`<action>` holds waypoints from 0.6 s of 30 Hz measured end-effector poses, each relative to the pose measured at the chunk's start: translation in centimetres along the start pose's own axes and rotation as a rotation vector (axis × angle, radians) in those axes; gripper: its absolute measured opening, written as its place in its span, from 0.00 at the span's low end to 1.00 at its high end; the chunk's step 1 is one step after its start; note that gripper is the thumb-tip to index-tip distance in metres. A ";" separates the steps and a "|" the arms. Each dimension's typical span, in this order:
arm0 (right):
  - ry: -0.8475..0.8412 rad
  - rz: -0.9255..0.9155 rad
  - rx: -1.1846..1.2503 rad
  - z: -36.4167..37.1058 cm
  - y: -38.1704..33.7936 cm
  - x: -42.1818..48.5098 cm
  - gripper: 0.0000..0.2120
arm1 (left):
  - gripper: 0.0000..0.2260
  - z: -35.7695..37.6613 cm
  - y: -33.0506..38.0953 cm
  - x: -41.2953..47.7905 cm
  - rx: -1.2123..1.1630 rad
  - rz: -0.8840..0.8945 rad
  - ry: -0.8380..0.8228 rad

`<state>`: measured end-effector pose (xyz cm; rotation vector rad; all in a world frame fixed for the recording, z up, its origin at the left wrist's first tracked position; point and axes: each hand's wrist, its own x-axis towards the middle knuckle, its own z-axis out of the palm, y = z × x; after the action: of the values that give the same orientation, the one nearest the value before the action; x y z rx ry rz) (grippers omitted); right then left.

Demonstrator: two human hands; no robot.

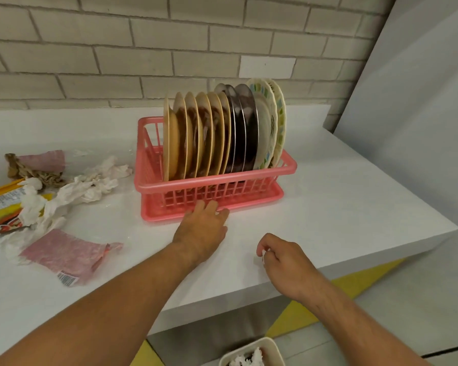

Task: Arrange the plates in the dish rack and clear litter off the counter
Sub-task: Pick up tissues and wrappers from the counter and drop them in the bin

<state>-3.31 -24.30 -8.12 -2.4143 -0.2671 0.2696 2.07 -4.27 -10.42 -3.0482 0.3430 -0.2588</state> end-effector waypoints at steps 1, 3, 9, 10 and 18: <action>0.004 -0.001 0.024 -0.3 0.6 -0.3 0.14 | 0.19 0.3 0.5 0.0 0.028 0.002 0.013; 0.025 -0.004 0.108 -0.9 1.6 -0.8 0.16 | 0.15 0.9 1.4 -0.4 0.004 0.008 0.019; 0.033 -0.026 0.336 -2.3 1.8 -1.0 0.15 | 0.17 1.5 2.7 -2.9 -0.371 -0.213 0.021; 0.042 -0.034 0.317 -2.2 1.7 -0.9 0.17 | 0.18 1.4 2.9 -3.6 -0.392 -0.237 0.040; -0.084 -0.132 0.153 0.5 -0.1 -0.9 0.13 | 0.28 -1.3 1.4 -9.5 -0.829 -0.624 0.368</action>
<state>-4.29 -24.13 -8.35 -2.2272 -0.4267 0.3201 -7.62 -3.55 -10.74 -3.8109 -0.6962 -0.9153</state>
